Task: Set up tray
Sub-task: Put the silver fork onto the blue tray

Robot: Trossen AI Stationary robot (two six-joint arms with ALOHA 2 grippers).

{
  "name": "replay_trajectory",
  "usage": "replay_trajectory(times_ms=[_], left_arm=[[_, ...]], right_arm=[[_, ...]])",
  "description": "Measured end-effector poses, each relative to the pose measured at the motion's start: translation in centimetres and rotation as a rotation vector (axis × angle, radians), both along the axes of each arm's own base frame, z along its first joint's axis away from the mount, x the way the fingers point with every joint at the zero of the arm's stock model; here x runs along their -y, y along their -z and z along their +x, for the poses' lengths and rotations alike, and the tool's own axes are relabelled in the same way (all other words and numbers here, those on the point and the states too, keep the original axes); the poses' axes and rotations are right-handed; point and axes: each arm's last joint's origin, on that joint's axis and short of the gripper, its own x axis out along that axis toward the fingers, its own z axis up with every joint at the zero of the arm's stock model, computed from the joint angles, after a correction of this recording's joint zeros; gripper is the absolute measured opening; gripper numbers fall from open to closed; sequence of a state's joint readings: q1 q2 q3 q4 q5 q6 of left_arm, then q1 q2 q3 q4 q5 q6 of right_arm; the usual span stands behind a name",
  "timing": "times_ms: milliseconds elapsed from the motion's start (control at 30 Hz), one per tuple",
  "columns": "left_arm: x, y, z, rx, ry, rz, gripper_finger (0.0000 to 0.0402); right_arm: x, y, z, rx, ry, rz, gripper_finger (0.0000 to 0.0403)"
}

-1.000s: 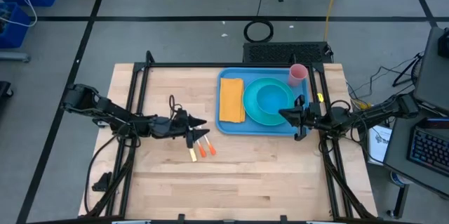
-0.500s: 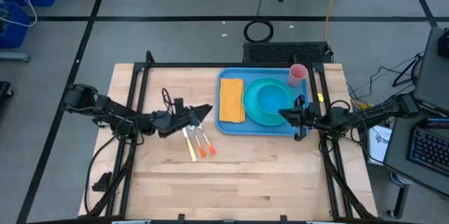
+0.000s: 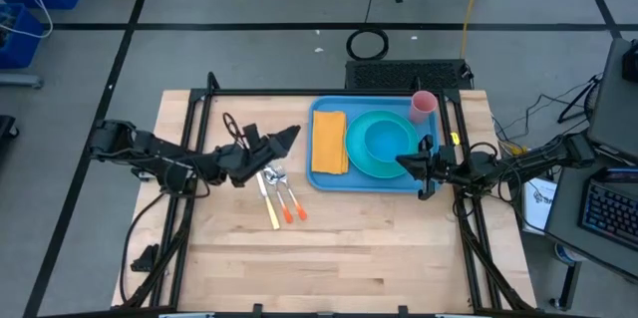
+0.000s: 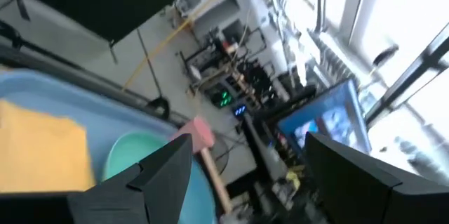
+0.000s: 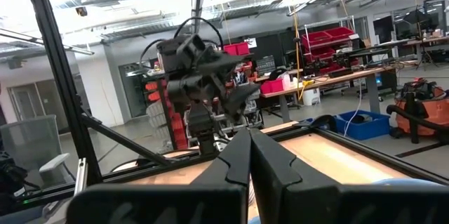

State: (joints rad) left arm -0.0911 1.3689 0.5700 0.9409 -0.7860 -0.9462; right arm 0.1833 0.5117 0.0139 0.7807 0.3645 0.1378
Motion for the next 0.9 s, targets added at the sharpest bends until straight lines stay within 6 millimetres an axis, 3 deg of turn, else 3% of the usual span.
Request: replay_trajectory(times_ms=[200, 367, 533, 767, 900], left_arm=[[-0.4, -1.6, 0.6, 0.002, -0.04, 0.049, 0.0278], [0.7, -2.6, 0.7, 0.003, -0.096, 0.056, 0.0278], [3.2, -3.8, 0.5, -0.016, -0.217, 0.029, 0.0278], [8.4, -4.2, -1.2, -0.046, -0.138, 0.037, 0.0278], [9.7, -4.1, -1.8, -0.048, -0.137, 0.014, 0.0278]], right_arm=[[0.0, 0.0, 0.0, 0.0, 0.0, 0.0, 0.0], [0.0, 0.0, 0.0, 0.0, 0.0, 0.0, 0.0], [0.0, 0.0, 0.0, 0.0, 0.0, 0.0, 0.0], [0.0, 0.0, 0.0, 0.0, 0.0, 0.0, 0.0], [0.0, 0.0, 0.0, 0.0, 0.0, 0.0, 0.0]])
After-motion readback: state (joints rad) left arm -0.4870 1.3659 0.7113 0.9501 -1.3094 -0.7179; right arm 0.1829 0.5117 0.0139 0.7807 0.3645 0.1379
